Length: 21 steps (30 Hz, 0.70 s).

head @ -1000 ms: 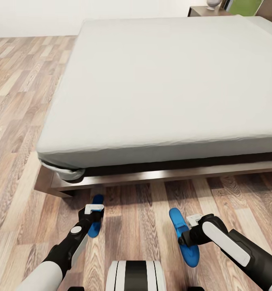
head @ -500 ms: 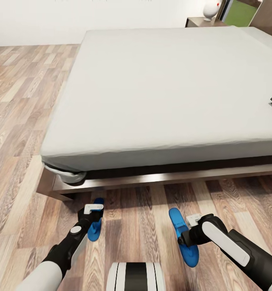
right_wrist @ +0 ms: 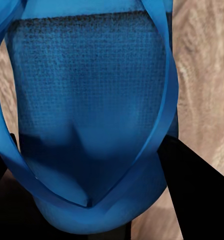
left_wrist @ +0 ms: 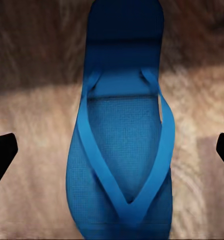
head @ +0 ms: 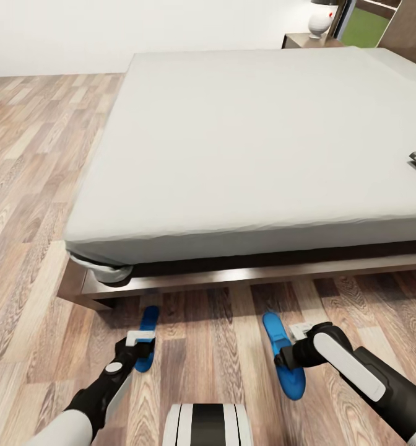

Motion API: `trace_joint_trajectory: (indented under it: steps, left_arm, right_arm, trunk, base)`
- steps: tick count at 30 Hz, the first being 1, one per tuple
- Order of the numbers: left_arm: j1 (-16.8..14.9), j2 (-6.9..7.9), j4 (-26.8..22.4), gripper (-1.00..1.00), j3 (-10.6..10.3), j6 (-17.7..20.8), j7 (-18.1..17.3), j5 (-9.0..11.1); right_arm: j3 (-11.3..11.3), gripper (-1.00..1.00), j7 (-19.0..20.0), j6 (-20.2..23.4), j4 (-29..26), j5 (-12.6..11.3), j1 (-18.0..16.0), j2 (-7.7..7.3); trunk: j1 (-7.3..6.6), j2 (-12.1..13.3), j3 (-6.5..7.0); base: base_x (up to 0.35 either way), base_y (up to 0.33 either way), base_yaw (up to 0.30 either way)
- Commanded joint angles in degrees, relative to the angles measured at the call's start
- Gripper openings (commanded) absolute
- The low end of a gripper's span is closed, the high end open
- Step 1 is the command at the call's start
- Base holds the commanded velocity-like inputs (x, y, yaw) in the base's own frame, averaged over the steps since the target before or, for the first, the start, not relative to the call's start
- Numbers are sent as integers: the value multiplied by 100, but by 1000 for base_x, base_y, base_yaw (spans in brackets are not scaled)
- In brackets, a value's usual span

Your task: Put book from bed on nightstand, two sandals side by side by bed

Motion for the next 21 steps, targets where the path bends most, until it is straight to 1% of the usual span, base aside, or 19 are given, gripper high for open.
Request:
trace_joint_trajectory:
  steps: [1, 3, 7, 8, 9, 10, 11, 12, 14, 15, 20, 21]
  left_arm:
    - [-3, 7, 113, 100, -47, -18, 45, 33]
    - [-2, 11, 274, 100, -45, -17, 48, 36]
    - [-2, 22, 458, 100, -38, -25, 54, 60]
    - [-2, 33, 477, 100, -37, -27, 54, 62]
    - [-1, 90, 500, 100, -36, -31, 65, 69]
    - [-1, 144, 514, 100, -37, -35, 101, 75]
    - [-1, 164, 521, 100, -38, -37, 141, 77]
    - [-1, 193, 532, 100, -40, -41, 252, 80]
    - [8, 224, 528, 100, -42, -48, 478, 90]
    - [11, 230, 527, 100, -42, -49, 522, 92]
    - [22, 240, 529, 100, -39, -51, 581, 93]
    - [26, 245, 527, 100, -37, -51, 588, 92]
  right_arm:
    - [-2, -100, -72, -5, -6, -68, -6, -6]
    - [-15, -100, -73, -15, -4, -64, -6, -6]
    - [-28, -100, -71, -26, 1, -63, -6, -3]
    - [-30, -100, -70, -27, 1, -64, -6, -2]
    - [-31, -100, -72, -30, 2, -63, -6, -1]
    - [-33, -100, -74, -34, 2, -61, -6, -1]
    - [-33, -100, -73, -35, 2, -60, -6, -1]
    - [-34, -100, -75, -37, 3, -58, -6, 1]
    - [-33, -100, -79, -34, 3, -58, -6, 2]
    - [-33, -100, -75, -33, 3, -61, -6, 1]
    - [-26, -100, -71, -38, 3, -60, -6, 6]
    - [-23, -100, -72, -38, 3, -59, -6, 7]
  trunk:
    - [-3, 0, 20]
    - [-8, 3, 64]
    - [-8, 3, 64]
    - [-8, 3, 64]
    - [-8, 3, 64]
    - [-8, 3, 64]
    - [-8, 3, 64]
    - [-8, 3, 64]
    - [-8, 3, 64]
    - [-8, 3, 64]
    - [-8, 3, 64]
    - [-11, 4, 86]
  base:
    - [0, 0, 0]
    - [0, 0, 0]
    - [0, 0, 0]
    - [0, 0, 0]
    - [0, 0, 0]
    - [0, 0, 0]
    - [0, 0, 0]
    - [0, 0, 0]
    - [0, 0, 0]
    - [0, 0, 0]
    - [0, 0, 0]
    - [0, 0, 0]
